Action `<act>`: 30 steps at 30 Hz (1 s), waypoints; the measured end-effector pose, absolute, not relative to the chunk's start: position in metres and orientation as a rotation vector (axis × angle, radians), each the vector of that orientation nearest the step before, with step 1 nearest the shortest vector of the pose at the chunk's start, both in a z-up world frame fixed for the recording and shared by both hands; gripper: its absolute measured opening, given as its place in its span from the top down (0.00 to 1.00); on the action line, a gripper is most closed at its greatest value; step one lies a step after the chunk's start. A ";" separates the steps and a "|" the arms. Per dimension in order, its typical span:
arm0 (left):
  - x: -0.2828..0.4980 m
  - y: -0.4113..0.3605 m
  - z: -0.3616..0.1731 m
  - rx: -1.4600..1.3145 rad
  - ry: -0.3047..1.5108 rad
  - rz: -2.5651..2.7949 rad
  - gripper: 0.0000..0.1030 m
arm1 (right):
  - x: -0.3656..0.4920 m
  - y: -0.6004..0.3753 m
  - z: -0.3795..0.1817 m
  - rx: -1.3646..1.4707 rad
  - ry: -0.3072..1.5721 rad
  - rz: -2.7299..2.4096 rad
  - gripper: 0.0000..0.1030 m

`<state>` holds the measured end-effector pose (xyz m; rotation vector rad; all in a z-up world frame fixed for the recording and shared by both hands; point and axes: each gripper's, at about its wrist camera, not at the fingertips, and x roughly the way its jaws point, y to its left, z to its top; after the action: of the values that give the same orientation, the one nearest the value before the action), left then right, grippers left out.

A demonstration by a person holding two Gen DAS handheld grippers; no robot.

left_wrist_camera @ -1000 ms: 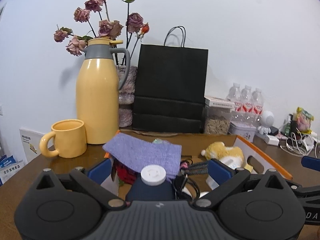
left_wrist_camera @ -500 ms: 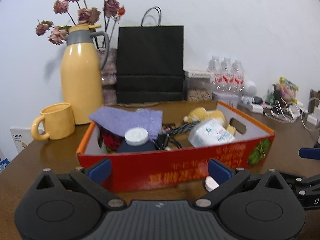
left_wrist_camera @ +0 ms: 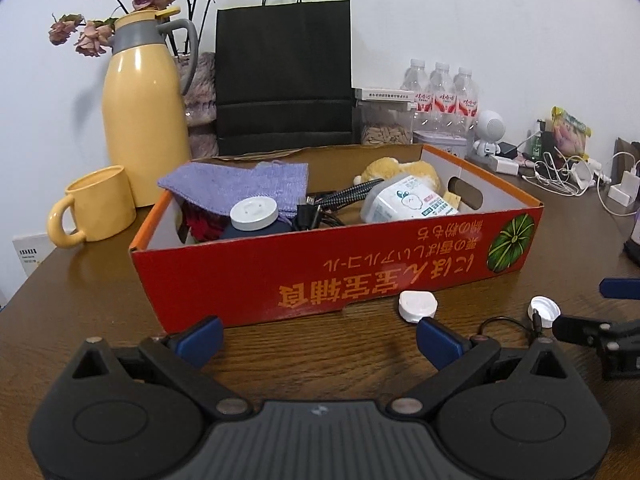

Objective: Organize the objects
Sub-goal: 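Grasp the white bottle cap with the right tool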

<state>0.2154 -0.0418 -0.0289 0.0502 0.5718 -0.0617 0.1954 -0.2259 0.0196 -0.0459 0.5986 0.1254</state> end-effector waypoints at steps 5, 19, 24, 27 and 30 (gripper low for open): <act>0.218 -0.042 -0.031 0.047 0.588 -0.056 0.00 | 0.207 -0.227 0.015 -0.045 0.643 0.153 0.29; 0.224 -0.043 -0.034 0.043 0.616 -0.035 0.00 | 0.213 -0.222 0.020 -0.034 0.610 0.252 0.72; 0.227 -0.044 -0.036 0.031 0.629 -0.028 0.00 | 0.209 -0.225 0.022 -0.035 0.582 0.218 0.72; 0.229 -0.049 -0.038 0.029 0.640 -0.031 0.00 | 0.209 -0.225 0.023 -0.040 0.571 0.201 0.72; 0.230 -0.056 -0.039 0.031 0.641 -0.038 0.00 | 0.209 -0.225 0.023 -0.036 0.570 0.176 0.72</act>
<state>0.2305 -0.0559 -0.0387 0.0307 0.6407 -0.0383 0.2090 -0.2253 0.0235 -0.0362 0.5696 0.1760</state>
